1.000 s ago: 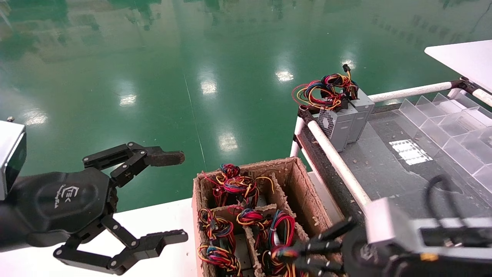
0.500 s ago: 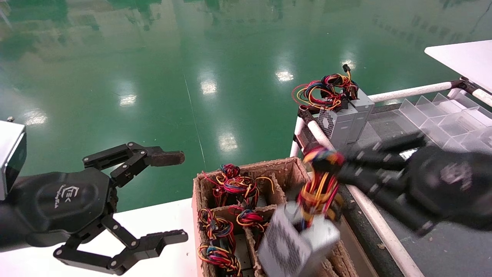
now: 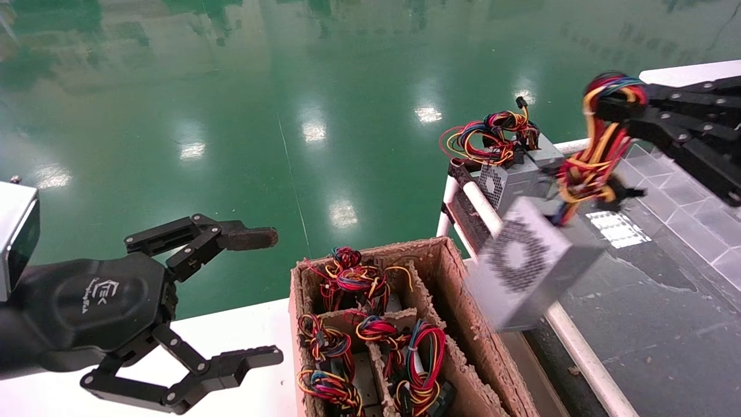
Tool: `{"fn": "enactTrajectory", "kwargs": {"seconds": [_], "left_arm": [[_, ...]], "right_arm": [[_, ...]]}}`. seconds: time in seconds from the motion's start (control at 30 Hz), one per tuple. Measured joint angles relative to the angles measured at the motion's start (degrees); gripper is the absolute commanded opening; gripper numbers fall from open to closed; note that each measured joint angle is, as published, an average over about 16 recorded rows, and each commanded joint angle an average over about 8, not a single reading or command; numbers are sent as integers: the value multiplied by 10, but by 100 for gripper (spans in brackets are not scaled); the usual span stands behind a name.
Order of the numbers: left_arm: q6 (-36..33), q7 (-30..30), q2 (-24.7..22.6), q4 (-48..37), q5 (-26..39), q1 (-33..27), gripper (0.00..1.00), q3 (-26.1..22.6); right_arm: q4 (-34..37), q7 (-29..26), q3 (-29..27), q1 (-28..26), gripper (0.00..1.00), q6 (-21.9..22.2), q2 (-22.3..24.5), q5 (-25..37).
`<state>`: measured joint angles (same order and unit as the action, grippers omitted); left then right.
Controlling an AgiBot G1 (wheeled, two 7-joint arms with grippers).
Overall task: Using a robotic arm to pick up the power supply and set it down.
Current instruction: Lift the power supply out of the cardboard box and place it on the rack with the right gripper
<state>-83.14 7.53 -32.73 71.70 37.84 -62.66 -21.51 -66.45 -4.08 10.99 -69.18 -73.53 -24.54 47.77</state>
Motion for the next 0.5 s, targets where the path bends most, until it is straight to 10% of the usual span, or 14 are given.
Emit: {"fn": "enactTrajectory", "kwargs": {"seconds": [0.5], "left_arm": [[0, 0, 0, 0, 0, 0, 100, 0]], "right_arm": [[217, 94, 47, -125, 0, 50, -52, 148]]}}
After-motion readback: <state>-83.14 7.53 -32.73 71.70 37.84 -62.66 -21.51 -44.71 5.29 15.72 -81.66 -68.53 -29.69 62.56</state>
